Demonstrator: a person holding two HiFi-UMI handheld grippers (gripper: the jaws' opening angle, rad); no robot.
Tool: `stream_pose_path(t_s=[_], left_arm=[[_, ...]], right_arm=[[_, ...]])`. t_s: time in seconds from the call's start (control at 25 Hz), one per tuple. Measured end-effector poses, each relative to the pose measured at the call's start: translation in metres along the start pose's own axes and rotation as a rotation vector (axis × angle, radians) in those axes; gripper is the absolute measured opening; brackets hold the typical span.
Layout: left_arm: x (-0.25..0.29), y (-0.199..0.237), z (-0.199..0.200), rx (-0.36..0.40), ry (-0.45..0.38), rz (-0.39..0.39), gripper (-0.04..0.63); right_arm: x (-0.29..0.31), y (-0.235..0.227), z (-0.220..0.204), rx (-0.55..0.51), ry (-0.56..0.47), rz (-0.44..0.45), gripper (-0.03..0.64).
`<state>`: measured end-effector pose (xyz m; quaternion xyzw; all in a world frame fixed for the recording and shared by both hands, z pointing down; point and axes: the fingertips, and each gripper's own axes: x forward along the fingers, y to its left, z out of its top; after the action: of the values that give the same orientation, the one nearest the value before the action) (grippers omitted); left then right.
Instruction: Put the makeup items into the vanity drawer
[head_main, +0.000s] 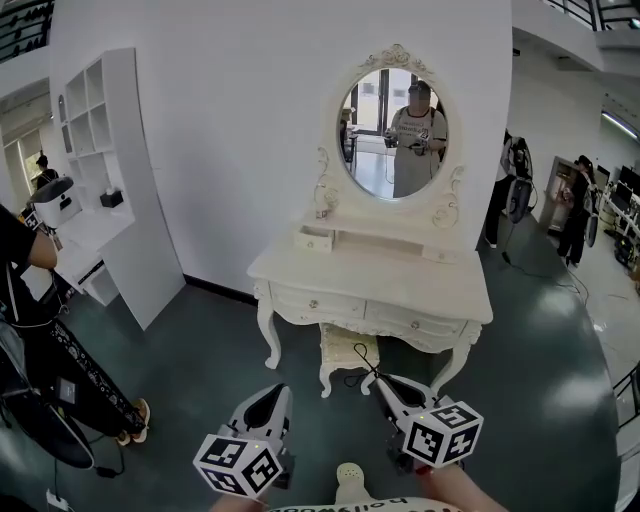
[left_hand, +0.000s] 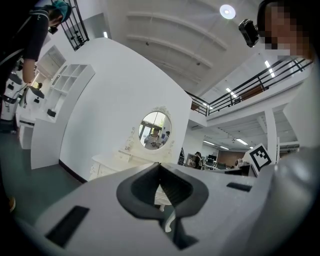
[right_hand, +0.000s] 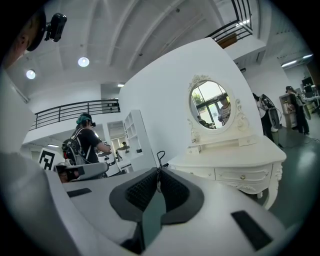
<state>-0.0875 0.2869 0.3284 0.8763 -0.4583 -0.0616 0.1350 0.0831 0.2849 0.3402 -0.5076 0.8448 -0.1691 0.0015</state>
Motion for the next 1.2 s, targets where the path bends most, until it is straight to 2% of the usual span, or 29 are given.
stream_pose_path(t_s=[0.28,0.84,1.2], left_arm=[[0.035,0.016,0.006,-0.016,-0.008,-0.006,0.008],[0.122,0.049,0.017,-0.036,-0.017,0.033,0.008],[0.171,0.049,0.013,-0.045,-0.028,0.033,0.008]], right_arm=[[0.036,-0.028,0.009,0.05,0.015,0.019,0.041],[0.112,-0.09,0.039,0.067,0.024,0.075,0.041],[0.136,-0.132,0.047,0.064,0.042,0.083,0.041]])
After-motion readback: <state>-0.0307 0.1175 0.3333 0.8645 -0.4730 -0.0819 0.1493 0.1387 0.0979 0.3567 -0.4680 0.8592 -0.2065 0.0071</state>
